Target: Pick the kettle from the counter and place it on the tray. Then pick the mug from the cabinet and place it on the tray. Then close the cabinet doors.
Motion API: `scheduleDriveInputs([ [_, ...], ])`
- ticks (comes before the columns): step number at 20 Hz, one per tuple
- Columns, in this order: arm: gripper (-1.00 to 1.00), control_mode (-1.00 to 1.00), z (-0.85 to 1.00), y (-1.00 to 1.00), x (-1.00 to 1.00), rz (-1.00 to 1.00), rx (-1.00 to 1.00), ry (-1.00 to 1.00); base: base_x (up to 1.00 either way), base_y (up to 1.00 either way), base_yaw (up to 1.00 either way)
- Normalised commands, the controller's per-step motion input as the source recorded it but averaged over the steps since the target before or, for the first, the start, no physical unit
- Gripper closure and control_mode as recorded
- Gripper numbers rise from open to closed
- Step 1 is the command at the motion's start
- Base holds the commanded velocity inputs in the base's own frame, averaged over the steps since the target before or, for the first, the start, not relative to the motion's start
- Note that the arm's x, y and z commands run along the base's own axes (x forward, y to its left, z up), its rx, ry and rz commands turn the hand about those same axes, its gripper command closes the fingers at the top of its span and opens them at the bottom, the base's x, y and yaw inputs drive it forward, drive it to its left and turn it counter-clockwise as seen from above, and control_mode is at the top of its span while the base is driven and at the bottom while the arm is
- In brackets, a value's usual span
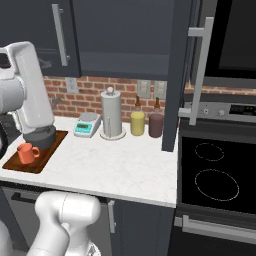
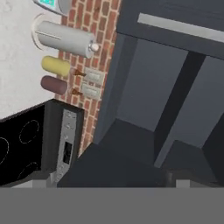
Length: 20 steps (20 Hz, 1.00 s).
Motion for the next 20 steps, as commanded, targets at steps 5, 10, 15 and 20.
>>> scheduleDriveInputs([
  [5, -1.00, -1.00, -0.03, -0.73, -0.27, -0.34, 0.01, -0.03, 0.00, 0.00, 0.00],
  [10, -1.00, -1.00, -0.05, -0.75, -0.21, -0.36, 0.02, 0.00, 0.00, 0.00, 0.00],
  [15, -1.00, -1.00, 0.00, -0.80, -0.57, -0.08, 0.11, -0.16, 0.00, 0.00, 0.00],
  [20, -1.00, -1.00, 0.00, -0.77, -0.60, 0.00, 0.13, -0.21, 0.00, 0.00, 0.00],
])
